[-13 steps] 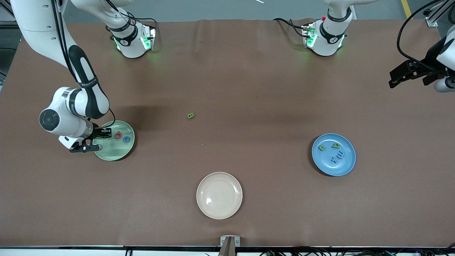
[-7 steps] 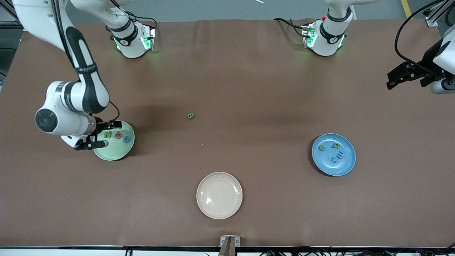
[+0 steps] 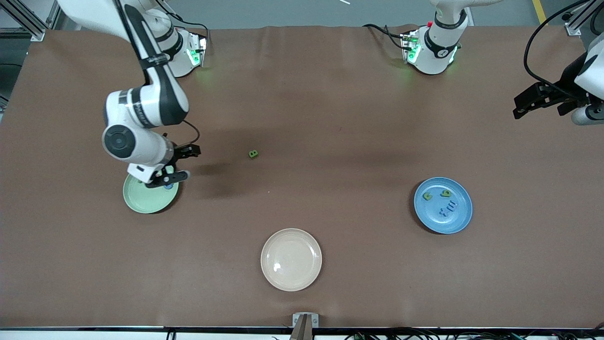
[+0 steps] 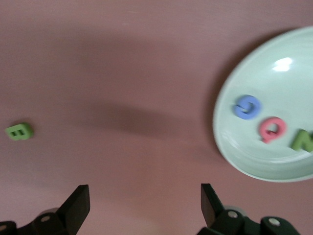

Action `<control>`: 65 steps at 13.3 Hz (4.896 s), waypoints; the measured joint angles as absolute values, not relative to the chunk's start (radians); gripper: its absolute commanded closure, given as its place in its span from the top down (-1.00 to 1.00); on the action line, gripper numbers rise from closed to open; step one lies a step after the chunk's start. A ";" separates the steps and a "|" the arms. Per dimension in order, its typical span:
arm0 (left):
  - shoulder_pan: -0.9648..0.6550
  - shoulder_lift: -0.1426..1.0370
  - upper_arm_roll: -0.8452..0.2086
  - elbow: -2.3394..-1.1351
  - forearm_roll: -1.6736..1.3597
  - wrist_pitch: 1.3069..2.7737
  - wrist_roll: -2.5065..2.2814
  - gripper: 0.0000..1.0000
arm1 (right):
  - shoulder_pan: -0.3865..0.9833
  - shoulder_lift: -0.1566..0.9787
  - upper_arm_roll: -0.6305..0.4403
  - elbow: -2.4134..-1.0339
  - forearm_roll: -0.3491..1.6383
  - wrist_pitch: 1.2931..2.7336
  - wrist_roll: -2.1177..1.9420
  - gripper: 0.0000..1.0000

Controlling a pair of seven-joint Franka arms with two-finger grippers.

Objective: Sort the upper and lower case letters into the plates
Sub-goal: 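Grasp the green B with the right gripper, then carry the green B onto the green plate and open the right gripper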

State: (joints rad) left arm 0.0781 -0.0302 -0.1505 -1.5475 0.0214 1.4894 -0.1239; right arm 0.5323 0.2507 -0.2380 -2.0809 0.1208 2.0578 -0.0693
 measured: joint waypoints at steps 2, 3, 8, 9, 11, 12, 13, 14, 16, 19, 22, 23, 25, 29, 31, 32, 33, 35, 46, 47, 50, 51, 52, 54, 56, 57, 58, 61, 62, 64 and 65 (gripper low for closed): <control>0.077 -0.030 -0.151 -1.547 0.021 1.489 -0.124 0.99 | 0.622 0.253 -0.236 -2.091 0.131 2.117 -0.066 1.00; 0.077 -0.030 -0.151 -1.547 0.021 1.489 -0.124 0.99 | 0.662 0.255 -0.236 -2.093 0.132 2.149 -0.064 1.00; 0.076 -0.031 -0.151 -1.547 0.021 1.489 -0.124 0.99 | 0.788 0.306 -0.235 -2.150 0.143 2.371 -0.061 1.00; 0.076 -0.031 -0.151 -1.547 0.021 1.489 -0.124 0.99 | 0.807 0.326 -0.235 -2.161 0.165 2.411 -0.061 1.00; 0.076 -0.031 -0.151 -1.547 0.021 1.489 -0.124 0.99 | 0.843 0.371 -0.235 -2.171 0.216 2.484 -0.061 1.00; 0.076 -0.031 -0.152 -1.547 0.021 1.489 -0.124 0.99 | 0.859 0.394 -0.235 -2.172 0.227 2.512 -0.061 1.00; 0.076 -0.031 -0.152 -1.547 0.021 1.489 -0.124 0.99 | 0.870 0.413 -0.235 -2.172 0.237 2.530 -0.060 0.99; 0.075 -0.032 -0.152 -1.547 0.021 1.489 -0.124 0.99 | 0.877 0.426 -0.234 -2.172 0.251 2.539 -0.060 0.94; 0.075 -0.037 -0.152 -1.547 0.021 1.489 -0.124 0.99 | 0.888 0.435 -0.234 -2.179 0.290 2.544 -0.060 0.74; 0.075 -0.045 -0.152 -1.548 0.021 1.489 -0.123 0.99 | 0.911 0.438 -0.234 -2.197 0.302 2.563 -0.060 0.47; 0.075 -0.047 -0.152 -1.548 0.021 1.489 -0.108 0.99 | 0.916 0.449 -0.234 -2.199 0.307 2.568 -0.060 0.36; 0.075 -0.047 -0.152 -1.548 0.021 1.489 -0.104 0.99 | 0.916 0.452 -0.234 -2.199 0.308 2.568 -0.060 0.32; 0.075 -0.047 -0.152 -1.548 0.021 1.489 -0.102 0.99 | 0.916 0.453 -0.235 -2.199 0.308 2.570 -0.060 0.00; 0.075 -0.047 -0.152 -1.549 0.021 1.489 -0.102 0.99 | 0.917 0.443 -0.241 -2.198 0.309 2.568 -0.060 -0.59; 0.075 -0.047 -0.152 -1.550 0.021 1.489 -0.102 0.99 | 0.917 0.446 -0.238 -2.199 0.309 2.569 -0.060 -0.72; 0.075 -0.047 -0.151 -1.550 0.021 1.489 -0.102 0.99 | 0.917 0.446 -0.238 -2.198 0.309 2.569 -0.060 -0.72; 0.075 -0.047 -0.151 -1.551 0.021 1.489 -0.102 0.99 | 0.917 0.445 -0.239 -2.198 0.310 2.568 -0.060 -0.72; 0.075 -0.047 -0.151 -1.552 0.021 1.489 -0.102 0.99 | 0.910 0.437 -0.258 -2.191 0.314 2.524 -0.054 -0.72; 0.078 -0.050 -0.149 -1.553 0.021 1.490 -0.102 0.99 | 0.624 0.346 -0.632 -1.927 0.214 2.067 -0.164 -0.72; 0.078 -0.051 -0.149 -1.553 0.021 1.491 -0.102 0.99 | 0.592 0.383 -0.631 -1.908 0.214 2.069 -0.164 -0.72; 0.079 -0.052 -0.148 -1.552 0.021 1.492 -0.102 0.99 | 0.522 0.505 -0.613 -1.861 0.251 2.122 -0.196 -0.72; 0.079 -0.052 -0.148 -1.552 0.021 1.492 -0.102 0.99 | 0.497 0.540 -0.594 -1.854 0.292 2.147 -0.233 -0.72; 0.079 -0.052 -0.148 -1.552 0.021 1.492 -0.102 0.99 | 0.473 0.572 -0.574 -1.850 0.329 2.166 -0.267 -0.72; 0.079 -0.052 -0.148 -1.553 0.021 1.492 -0.102 0.99 | 0.446 0.624 -0.551 -1.846 0.378 2.195 -0.300 -0.72; 0.079 -0.052 -0.148 -1.553 0.021 1.492 -0.102 0.99 | 0.442 0.647 -0.532 -1.845 0.391 2.197 -0.303 -0.71; 0.079 -0.052 -0.148 -1.553 0.021 1.492 -0.102 0.99 | 0.442 0.650 -0.525 -1.845 0.392 2.197 -0.303 -0.70; 0.079 -0.052 -0.148 -1.553 0.019 1.492 -0.102 0.99 | 0.442 0.652 -0.521 -1.845 0.392 2.197 -0.303 -0.69; 0.079 -0.052 -0.148 -1.553 0.005 1.492 -0.102 0.99 | 0.442 0.655 -0.516 -1.844 0.392 2.197 -0.303 -0.39; 0.079 -0.052 -0.148 -1.553 0.004 1.492 -0.102 0.99 | 0.442 0.655 -0.516 -1.844 0.392 2.197 -0.303 0.65; 0.079 -0.052 -0.148 -1.553 0.004 1.492 -0.102 0.99 | 0.442 0.655 -0.513 -1.844 0.392 2.195 -0.303 1.00; 0.079 -0.052 -0.148 -1.554 0.004 1.492 -0.102 0.99 | 0.443 0.653 -0.512 -1.842 0.392 2.183 -0.303 1.00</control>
State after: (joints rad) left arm 0.0788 -0.0521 -0.1480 -1.5536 0.0041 1.4918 -0.1022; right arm 0.4431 0.6534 -0.5122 -1.8420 0.3920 2.1827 -0.3035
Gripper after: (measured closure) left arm 0.000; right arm 0.489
